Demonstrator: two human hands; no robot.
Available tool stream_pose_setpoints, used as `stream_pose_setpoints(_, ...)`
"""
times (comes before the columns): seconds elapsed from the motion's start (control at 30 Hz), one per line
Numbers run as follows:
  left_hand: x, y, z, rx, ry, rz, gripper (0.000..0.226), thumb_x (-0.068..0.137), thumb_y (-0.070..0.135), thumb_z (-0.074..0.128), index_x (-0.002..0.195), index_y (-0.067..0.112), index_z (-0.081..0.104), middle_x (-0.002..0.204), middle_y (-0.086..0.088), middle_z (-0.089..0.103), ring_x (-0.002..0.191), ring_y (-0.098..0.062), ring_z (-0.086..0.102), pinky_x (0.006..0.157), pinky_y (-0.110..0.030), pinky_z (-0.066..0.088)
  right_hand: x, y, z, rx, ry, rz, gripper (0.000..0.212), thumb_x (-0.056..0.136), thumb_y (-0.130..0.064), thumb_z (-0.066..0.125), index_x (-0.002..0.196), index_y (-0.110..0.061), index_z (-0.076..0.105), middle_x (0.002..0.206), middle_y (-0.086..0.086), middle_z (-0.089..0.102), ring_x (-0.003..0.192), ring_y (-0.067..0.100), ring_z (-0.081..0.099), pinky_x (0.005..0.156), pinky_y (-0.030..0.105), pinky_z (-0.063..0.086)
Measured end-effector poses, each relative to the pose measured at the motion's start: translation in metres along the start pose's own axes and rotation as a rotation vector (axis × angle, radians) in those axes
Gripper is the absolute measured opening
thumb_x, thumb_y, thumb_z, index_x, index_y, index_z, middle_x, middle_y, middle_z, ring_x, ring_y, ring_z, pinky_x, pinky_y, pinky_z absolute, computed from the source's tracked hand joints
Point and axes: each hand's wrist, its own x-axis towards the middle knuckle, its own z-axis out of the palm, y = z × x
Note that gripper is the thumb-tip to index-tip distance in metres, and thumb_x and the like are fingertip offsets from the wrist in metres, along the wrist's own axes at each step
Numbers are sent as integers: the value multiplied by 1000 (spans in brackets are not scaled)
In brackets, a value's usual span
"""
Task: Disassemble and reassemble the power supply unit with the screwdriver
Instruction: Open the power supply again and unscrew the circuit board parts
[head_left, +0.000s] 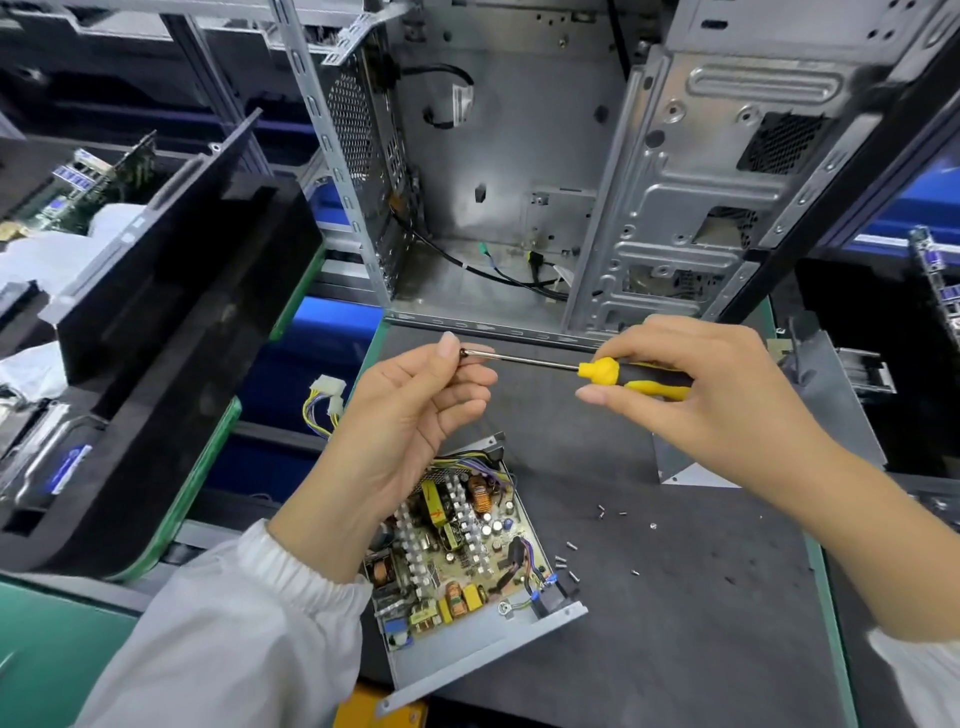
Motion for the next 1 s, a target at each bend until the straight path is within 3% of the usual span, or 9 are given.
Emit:
stream_pose_setpoints(0.23, -1, -6, -2, 244, 22, 256, 22, 88, 22, 59, 89, 10, 77, 75, -8, 72, 64, -14, 67, 61, -19, 55, 3, -6, -10, -92, -73, 25, 37, 80, -57, 55, 88, -26, 72, 70, -7, 57, 64, 16, 50, 57, 38, 46)
stream_pose_setpoints(0.37, -5, -11, 4, 314, 61, 346, 20, 90, 20, 58, 91, 9, 74, 74, -7, 72, 65, -16, 66, 62, -21, 55, 3, -11, -15, 14, -173, 61, 40, 80, -58, 51, 85, -25, 74, 64, 1, 62, 57, 16, 47, 55, 33, 41)
stream_pose_setpoints(0.47, -12, -14, 4, 346, 101, 338, 21, 90, 21, 58, 92, 7, 73, 73, -7, 72, 65, -17, 66, 62, -22, 55, 3, -16, -14, 32, -263, 90, 41, 78, -60, 50, 77, -25, 71, 53, 5, 51, 51, 13, 34, 48, 20, 26)
stream_pose_setpoints(0.73, -28, -15, -12, 344, 54, 242, 30, 94, 28, 52, 95, 6, 73, 80, -12, 73, 69, -17, 68, 63, -20, 56, 2, -29, -14, 114, -320, 162, 41, 69, -61, 56, 75, -24, 71, 55, -1, 51, 51, 7, 34, 50, 17, 28)
stream_pose_setpoints(1.0, -28, -6, -22, 340, -107, 207, 33, 97, 26, 48, 96, 3, 72, 80, -10, 72, 69, -16, 66, 63, -24, 57, -4, -41, -12, 90, -325, 185, 33, 71, -57, 59, 75, -27, 72, 51, -3, 44, 48, 6, 32, 47, 13, 29)
